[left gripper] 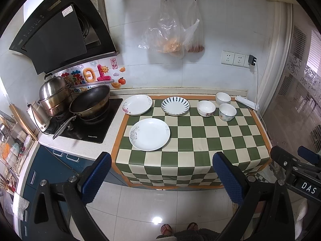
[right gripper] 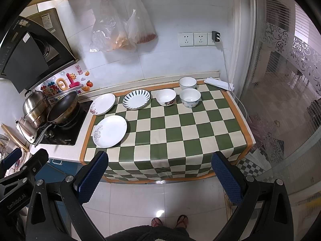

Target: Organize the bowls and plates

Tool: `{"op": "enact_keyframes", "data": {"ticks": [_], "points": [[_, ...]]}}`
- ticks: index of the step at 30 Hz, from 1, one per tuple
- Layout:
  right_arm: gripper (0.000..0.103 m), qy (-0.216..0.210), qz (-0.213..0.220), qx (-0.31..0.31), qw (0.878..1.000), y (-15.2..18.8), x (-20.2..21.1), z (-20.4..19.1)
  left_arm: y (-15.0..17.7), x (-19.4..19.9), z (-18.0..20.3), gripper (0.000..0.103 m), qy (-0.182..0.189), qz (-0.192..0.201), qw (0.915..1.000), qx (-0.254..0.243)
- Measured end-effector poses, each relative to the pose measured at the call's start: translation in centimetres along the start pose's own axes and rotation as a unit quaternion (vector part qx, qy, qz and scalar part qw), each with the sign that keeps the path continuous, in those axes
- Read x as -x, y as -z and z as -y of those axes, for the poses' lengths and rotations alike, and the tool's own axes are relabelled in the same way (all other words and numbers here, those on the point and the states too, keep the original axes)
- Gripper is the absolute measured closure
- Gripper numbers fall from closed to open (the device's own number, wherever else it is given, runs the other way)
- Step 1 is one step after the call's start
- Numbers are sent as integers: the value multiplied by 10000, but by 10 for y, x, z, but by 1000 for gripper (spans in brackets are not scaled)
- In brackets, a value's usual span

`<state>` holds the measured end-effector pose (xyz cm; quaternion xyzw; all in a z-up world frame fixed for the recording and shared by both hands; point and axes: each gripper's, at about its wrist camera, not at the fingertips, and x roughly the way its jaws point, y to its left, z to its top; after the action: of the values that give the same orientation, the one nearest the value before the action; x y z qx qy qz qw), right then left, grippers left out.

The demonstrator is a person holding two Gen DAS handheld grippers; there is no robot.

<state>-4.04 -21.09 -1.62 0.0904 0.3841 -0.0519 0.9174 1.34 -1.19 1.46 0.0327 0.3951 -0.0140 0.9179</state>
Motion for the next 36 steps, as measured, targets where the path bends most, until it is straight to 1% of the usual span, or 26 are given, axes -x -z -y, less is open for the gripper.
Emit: {"op": "enact_keyframes", "data": {"ticks": [13,16,18,20,23,24,25,27,30,31,32,34,35,36], "points": [[0,-56,11,35,10000,1,-4,5,1,1,0,0,-40,28,10000,1],[0,-161,180,65,9997,3,-6,8,-5,-4,4,0,-219,90,9997,-15],[0,-321,357,181,9987,3,-16,11,-8,-11,6,0,-477,150,9987,11],[0,-374,365,267,9983,3,-29,12,-10,-22,3,0,-659,142,9977,88],[0,-731,104,281,9969,0,-66,17,-13,-53,-8,0,-848,-101,9958,317],[0,-840,35,246,9962,-2,-78,17,-9,-62,-10,0,-836,-186,9956,374],[0,-910,-67,223,9956,-5,-92,15,-9,-74,-16,0,-817,-252,9953,455],[0,-1041,-273,211,9940,-9,-123,10,-10,-97,-25,0,-933,-411,9936,480],[0,-1280,-569,181,9900,-16,-176,-4,-11,-144,-41,0,-1018,-695,9910,531],[0,-1313,-649,168,9891,-18,-190,-7,-12,-163,-47,0,-986,-829,9902,534],[0,-1402,-766,137,9871,-22,-215,-13,-12,-177,-53,0,-982,-909,9894,558],[0,-1378,-989,119,9854,-26,-252,-23,-14,-214,-67,0,-964,-1092,9876,579],[0,-1504,-1157,77,9818,-30,-280,-31,-18,-235,-76,0,-905,-1194,9869,598],[0,-1527,-1303,43,9796,-33,-303,-37,-19,-251,-84,0,-863,-1280,9862,598]]}}
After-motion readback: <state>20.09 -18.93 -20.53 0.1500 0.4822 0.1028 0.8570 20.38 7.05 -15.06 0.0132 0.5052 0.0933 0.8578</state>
